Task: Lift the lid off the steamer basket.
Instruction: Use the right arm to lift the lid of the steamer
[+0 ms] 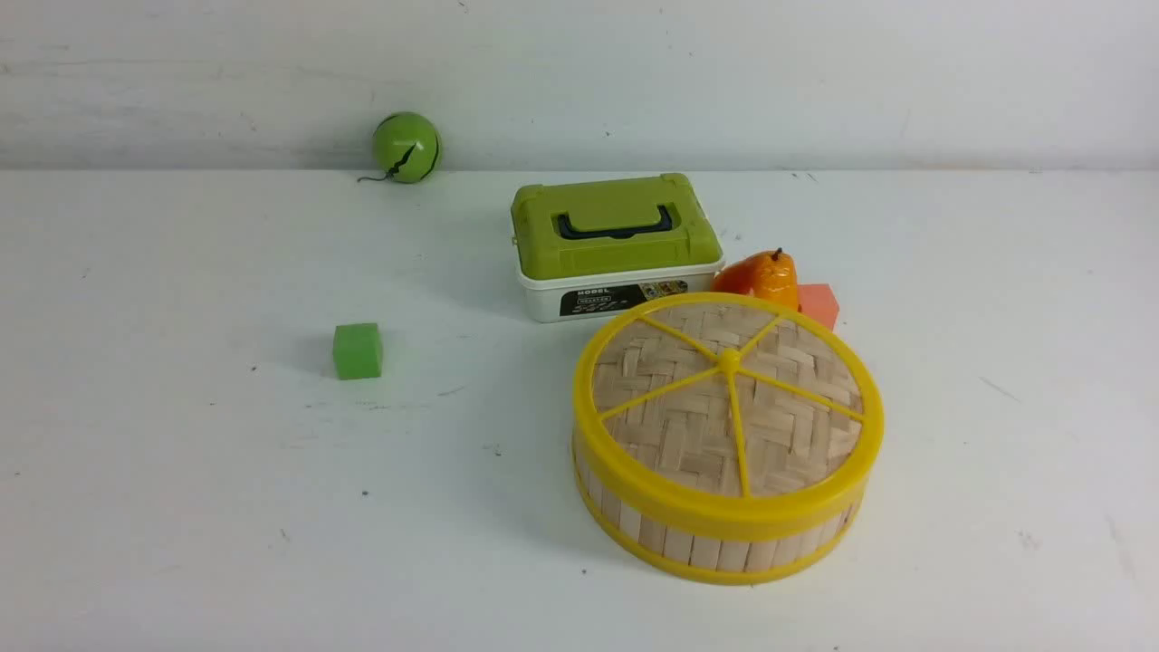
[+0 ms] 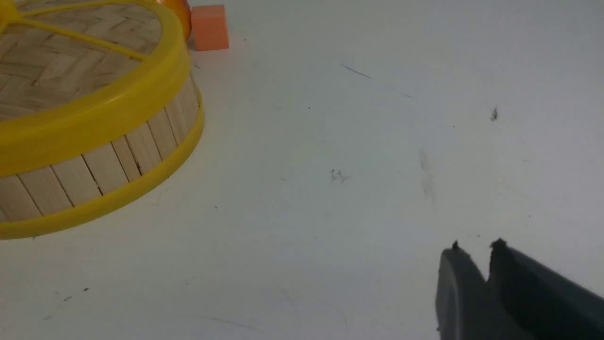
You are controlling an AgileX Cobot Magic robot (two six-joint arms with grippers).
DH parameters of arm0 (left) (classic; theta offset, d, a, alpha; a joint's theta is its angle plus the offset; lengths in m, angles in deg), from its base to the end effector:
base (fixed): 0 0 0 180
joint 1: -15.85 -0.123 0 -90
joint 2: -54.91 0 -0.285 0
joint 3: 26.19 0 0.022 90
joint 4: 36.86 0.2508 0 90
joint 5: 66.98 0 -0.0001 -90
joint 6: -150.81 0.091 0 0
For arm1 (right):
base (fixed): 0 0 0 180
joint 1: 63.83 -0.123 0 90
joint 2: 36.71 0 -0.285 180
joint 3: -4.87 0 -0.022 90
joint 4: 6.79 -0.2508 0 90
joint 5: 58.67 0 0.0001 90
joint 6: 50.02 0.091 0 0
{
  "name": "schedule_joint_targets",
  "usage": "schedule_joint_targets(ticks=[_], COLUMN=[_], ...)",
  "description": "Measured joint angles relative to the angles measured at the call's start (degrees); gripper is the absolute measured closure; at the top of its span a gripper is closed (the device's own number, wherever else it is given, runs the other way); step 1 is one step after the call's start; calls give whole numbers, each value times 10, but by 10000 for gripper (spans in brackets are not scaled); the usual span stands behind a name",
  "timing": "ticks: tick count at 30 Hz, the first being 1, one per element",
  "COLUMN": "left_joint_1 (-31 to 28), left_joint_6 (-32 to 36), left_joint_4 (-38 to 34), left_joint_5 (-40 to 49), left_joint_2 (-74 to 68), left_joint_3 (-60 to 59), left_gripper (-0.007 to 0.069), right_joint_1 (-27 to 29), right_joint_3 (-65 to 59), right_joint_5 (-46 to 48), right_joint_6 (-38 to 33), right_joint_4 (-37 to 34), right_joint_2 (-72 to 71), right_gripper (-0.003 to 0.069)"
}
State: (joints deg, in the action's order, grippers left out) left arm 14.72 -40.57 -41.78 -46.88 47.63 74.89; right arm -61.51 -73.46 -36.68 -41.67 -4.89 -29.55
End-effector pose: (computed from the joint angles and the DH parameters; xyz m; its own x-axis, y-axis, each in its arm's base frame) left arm 0.0534 -0.0016 0.1722 -0.2710 -0.2809 -0.9207 -0.0688 0.9597 -0.2726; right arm 0.0522 -0.0032 0.1728 -0.2920 0.1266 -0.9480 0.0864 0.9906 0.1057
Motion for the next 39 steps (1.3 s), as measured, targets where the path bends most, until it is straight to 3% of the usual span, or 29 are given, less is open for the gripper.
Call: schedule_joint_targets(ticks=[39], left_joint_1=[0], left_joint_6=[0], left_joint_4=[24], left_joint_5=[0], left_joint_2=[0], left_joint_3=[0], left_gripper=[386], right_joint_1=[0], right_joint_3=[0], right_joint_5=[0], right_joint_6=[0], right_joint_4=[-1], right_joint_2=[0], right_gripper=[512])
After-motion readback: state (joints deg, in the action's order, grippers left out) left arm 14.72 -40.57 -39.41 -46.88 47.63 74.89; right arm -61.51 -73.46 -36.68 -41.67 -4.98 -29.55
